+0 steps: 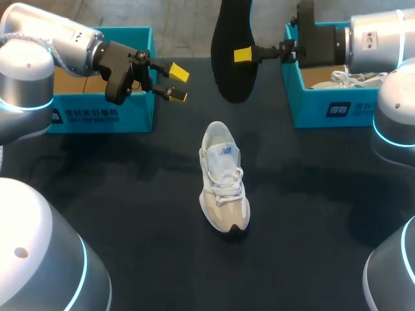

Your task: Take the shoe out of the shoebox, open the shoe tongue, remove and reinsert the insole, then place the shoe into the shoebox

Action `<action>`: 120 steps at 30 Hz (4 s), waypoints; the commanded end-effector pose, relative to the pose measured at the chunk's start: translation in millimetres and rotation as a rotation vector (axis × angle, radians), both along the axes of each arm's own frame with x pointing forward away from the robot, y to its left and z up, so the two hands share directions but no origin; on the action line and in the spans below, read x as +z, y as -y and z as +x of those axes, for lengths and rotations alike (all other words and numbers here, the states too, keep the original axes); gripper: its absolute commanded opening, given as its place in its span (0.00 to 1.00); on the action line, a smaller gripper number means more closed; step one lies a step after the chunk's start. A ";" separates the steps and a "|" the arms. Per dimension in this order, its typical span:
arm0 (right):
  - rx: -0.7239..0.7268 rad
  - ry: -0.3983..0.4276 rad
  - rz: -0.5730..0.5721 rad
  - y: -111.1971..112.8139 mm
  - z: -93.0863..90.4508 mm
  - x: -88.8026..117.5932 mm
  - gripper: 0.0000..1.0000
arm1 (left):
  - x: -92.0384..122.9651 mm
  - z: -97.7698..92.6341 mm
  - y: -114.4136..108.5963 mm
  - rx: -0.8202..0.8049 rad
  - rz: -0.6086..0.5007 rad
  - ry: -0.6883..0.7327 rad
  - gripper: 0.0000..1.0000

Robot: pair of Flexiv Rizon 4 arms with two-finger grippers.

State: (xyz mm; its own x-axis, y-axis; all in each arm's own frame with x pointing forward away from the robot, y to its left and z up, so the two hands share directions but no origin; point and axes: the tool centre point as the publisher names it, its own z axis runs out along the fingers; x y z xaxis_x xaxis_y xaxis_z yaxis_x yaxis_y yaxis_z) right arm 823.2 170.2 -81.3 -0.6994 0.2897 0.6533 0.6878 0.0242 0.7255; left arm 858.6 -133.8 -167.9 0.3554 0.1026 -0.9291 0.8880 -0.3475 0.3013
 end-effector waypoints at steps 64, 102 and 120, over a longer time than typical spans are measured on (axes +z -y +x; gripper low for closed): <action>0.234 0.226 -0.081 -17.0 51.9 -120.8 0.00 | -75.9 0.4 -20.9 0.047 0.259 0.009 1.00; 0.280 0.232 -0.033 -21.8 53.8 -155.7 0.00 | -88.0 5.4 -27.6 0.113 0.243 -0.054 1.00; 0.304 0.281 0.002 -19.6 62.7 -197.2 0.00 | -92.4 5.6 -32.1 0.130 0.246 -0.079 1.00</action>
State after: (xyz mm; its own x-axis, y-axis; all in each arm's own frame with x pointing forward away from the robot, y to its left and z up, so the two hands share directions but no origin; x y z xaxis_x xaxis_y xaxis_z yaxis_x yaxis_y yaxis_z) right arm 884.1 188.2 -273.3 -0.9038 0.0468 0.4255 0.4258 0.2003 0.8824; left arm 865.0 -100.5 -259.9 0.2502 0.3686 -0.8953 0.9470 -0.2856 0.1471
